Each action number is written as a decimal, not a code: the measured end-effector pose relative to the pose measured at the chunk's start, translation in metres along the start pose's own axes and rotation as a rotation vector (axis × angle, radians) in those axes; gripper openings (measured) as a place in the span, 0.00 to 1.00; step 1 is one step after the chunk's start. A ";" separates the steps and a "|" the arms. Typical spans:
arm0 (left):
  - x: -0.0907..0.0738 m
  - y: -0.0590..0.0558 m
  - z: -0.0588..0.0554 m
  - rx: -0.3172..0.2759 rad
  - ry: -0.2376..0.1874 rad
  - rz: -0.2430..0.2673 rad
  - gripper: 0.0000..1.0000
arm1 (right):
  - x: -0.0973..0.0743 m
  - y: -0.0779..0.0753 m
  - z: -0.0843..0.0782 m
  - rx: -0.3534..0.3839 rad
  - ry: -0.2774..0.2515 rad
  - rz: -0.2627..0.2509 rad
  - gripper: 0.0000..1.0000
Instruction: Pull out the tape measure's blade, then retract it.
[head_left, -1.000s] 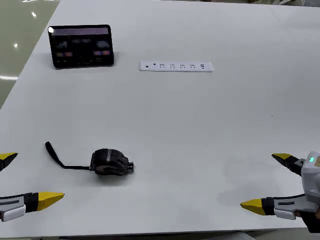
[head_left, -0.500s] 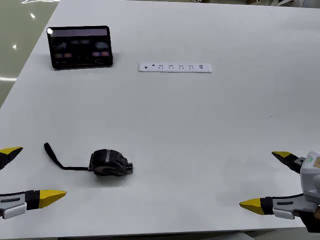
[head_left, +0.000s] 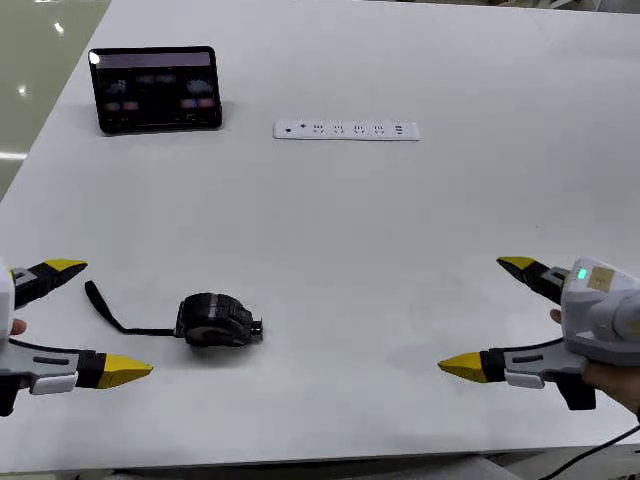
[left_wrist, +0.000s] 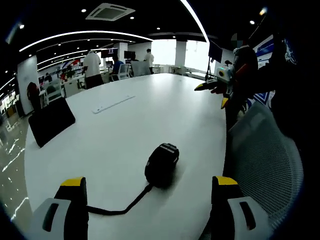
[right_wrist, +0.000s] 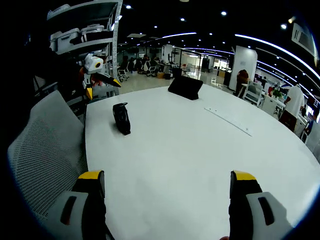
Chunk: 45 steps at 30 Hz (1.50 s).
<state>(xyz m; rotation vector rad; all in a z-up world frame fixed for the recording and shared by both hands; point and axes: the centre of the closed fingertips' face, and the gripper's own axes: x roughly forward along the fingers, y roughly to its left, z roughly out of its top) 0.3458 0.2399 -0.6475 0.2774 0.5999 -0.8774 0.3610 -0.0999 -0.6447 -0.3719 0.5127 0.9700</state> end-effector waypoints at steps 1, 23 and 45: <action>0.005 -0.003 -0.001 0.028 0.029 -0.025 1.00 | 0.007 0.003 0.004 -0.011 0.006 0.015 1.00; 0.087 -0.027 0.007 0.359 0.306 -0.319 0.82 | 0.118 0.063 0.038 -0.232 0.063 0.298 0.94; 0.111 -0.041 -0.022 0.491 0.440 -0.382 0.34 | 0.203 0.113 0.038 -0.286 0.168 0.448 0.46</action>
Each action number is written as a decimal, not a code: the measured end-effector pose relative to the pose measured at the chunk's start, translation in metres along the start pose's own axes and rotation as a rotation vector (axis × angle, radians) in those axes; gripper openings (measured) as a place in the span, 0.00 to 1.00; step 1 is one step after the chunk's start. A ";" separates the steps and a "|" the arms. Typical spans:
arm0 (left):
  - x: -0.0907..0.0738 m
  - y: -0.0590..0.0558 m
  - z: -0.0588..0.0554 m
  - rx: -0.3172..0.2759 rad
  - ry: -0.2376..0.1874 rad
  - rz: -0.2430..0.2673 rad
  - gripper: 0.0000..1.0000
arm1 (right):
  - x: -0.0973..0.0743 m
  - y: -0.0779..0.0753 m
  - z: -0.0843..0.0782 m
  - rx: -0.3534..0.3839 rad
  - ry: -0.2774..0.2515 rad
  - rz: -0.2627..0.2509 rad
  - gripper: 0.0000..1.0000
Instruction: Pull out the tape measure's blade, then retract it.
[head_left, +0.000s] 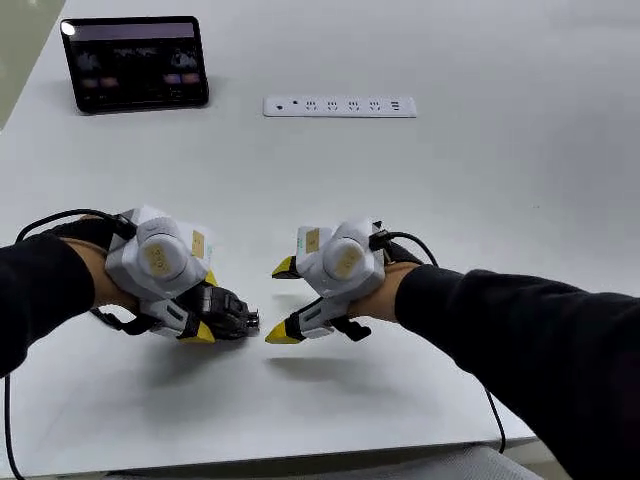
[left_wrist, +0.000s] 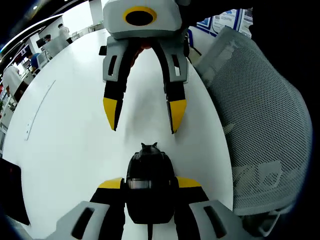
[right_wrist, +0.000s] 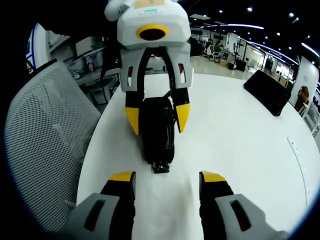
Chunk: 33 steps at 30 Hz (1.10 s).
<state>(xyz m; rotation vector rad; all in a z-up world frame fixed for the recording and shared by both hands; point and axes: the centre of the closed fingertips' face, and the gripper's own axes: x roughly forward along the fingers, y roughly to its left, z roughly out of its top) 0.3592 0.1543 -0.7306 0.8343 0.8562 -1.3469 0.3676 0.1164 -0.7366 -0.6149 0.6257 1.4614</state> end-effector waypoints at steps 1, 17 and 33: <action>0.001 0.000 0.000 -0.009 -0.004 0.000 0.34 | 0.004 0.001 -0.002 -0.010 0.012 0.001 0.44; -0.001 0.003 -0.001 -0.050 -0.022 -0.005 0.34 | 0.032 0.009 -0.002 -0.069 0.053 0.031 0.12; -0.002 0.005 0.000 -0.080 -0.028 0.008 0.34 | 0.017 0.004 -0.016 -0.040 0.068 0.054 0.09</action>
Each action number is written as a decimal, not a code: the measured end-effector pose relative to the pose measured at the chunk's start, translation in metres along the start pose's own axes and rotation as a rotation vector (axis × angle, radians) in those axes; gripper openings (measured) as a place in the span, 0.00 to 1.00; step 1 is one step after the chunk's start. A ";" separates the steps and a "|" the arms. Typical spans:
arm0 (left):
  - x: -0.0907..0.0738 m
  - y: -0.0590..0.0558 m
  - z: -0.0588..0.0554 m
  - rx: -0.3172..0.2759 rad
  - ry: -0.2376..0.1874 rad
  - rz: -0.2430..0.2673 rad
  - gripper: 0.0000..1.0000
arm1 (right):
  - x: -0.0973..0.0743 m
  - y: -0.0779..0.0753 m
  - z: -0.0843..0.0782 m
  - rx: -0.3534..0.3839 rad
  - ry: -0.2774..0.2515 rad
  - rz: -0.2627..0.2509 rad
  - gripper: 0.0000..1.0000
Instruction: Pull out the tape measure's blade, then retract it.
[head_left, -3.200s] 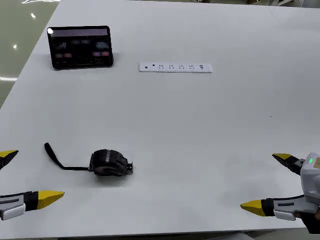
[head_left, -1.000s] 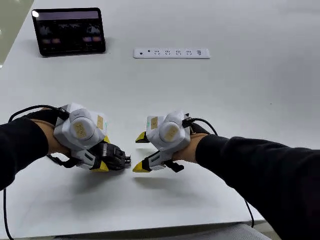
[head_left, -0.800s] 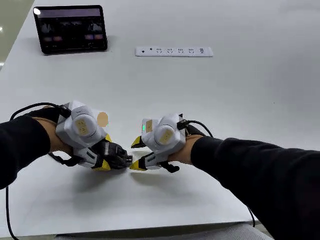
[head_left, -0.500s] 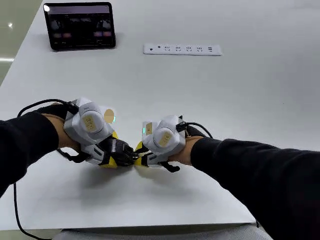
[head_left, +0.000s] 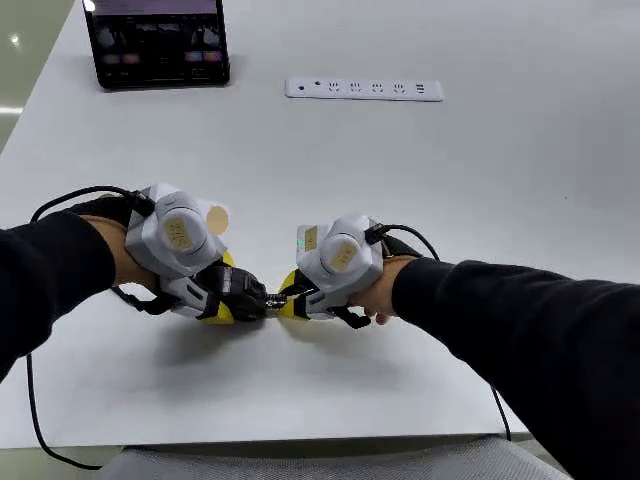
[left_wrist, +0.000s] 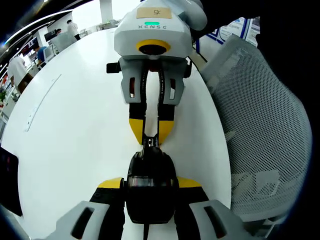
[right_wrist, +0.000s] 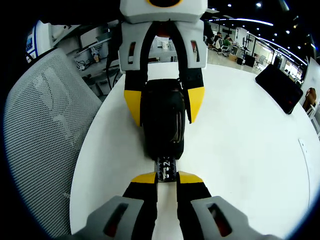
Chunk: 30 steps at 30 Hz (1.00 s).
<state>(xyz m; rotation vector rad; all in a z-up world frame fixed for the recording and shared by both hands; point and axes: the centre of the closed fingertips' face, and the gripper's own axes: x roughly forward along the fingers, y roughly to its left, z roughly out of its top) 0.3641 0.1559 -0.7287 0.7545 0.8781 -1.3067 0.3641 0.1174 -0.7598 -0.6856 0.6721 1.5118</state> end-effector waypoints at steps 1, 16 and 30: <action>0.000 0.000 0.000 -0.001 -0.001 0.001 0.34 | 0.000 0.000 0.000 -0.003 0.000 0.002 0.09; 0.001 -0.001 0.001 0.001 -0.004 0.005 0.34 | 0.015 0.003 0.015 -0.016 -0.017 -0.004 0.12; -0.003 0.000 -0.002 -0.012 -0.013 0.023 0.34 | 0.002 0.002 0.009 0.034 -0.015 0.009 0.10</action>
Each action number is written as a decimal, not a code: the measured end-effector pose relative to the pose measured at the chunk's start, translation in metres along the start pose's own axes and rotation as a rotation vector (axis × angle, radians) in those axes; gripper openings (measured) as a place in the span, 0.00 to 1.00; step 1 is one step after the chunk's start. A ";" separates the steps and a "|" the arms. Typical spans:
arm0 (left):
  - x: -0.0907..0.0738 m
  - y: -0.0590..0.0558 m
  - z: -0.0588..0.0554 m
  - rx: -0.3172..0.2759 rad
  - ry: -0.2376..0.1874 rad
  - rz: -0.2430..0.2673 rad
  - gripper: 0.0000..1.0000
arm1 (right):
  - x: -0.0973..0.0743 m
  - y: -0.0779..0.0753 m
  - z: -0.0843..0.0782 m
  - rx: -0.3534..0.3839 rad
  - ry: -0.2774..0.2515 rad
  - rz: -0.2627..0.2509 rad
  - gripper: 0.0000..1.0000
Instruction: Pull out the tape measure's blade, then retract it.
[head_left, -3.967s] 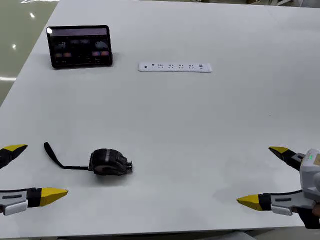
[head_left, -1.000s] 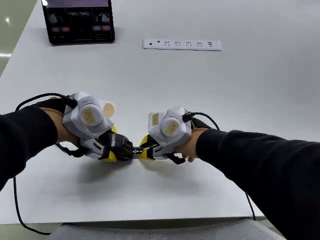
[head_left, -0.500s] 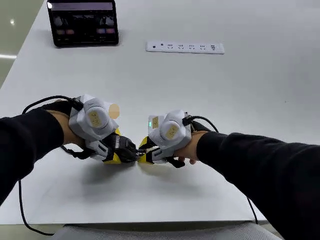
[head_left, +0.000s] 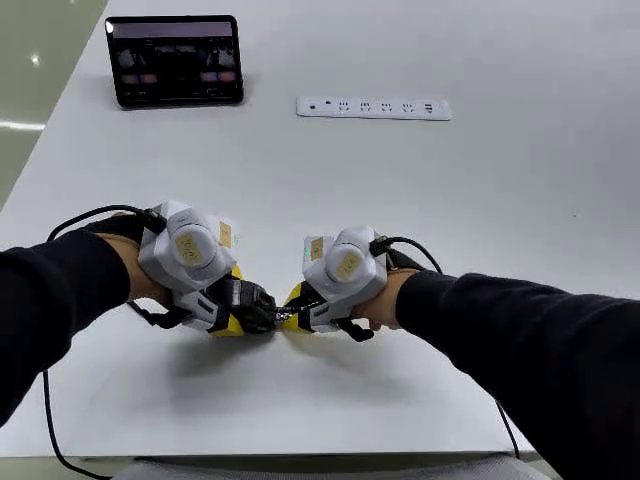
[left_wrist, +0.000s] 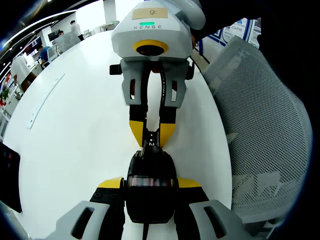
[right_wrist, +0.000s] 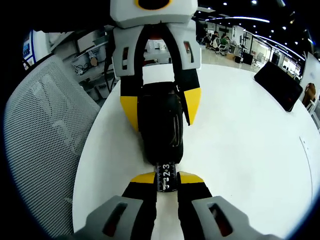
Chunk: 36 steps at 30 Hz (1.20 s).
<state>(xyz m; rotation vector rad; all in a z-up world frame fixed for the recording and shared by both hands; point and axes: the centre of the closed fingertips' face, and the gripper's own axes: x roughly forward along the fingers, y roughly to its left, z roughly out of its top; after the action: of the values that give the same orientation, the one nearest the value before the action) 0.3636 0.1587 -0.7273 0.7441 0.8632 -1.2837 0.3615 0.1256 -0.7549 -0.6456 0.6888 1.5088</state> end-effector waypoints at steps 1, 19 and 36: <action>0.000 0.000 0.000 0.000 0.000 0.001 0.34 | -0.001 0.000 0.000 -0.003 0.002 0.000 0.10; 0.001 0.000 0.001 0.012 -0.026 0.014 0.33 | -0.014 0.000 -0.024 0.013 0.042 -0.019 0.10; 0.002 0.002 0.000 0.005 -0.024 0.017 0.33 | -0.027 -0.002 -0.039 0.007 0.058 -0.035 0.10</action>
<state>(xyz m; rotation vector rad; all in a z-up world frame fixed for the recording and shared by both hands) 0.3654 0.1577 -0.7290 0.7372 0.8336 -1.2776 0.3649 0.0786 -0.7607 -0.6953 0.7231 1.4599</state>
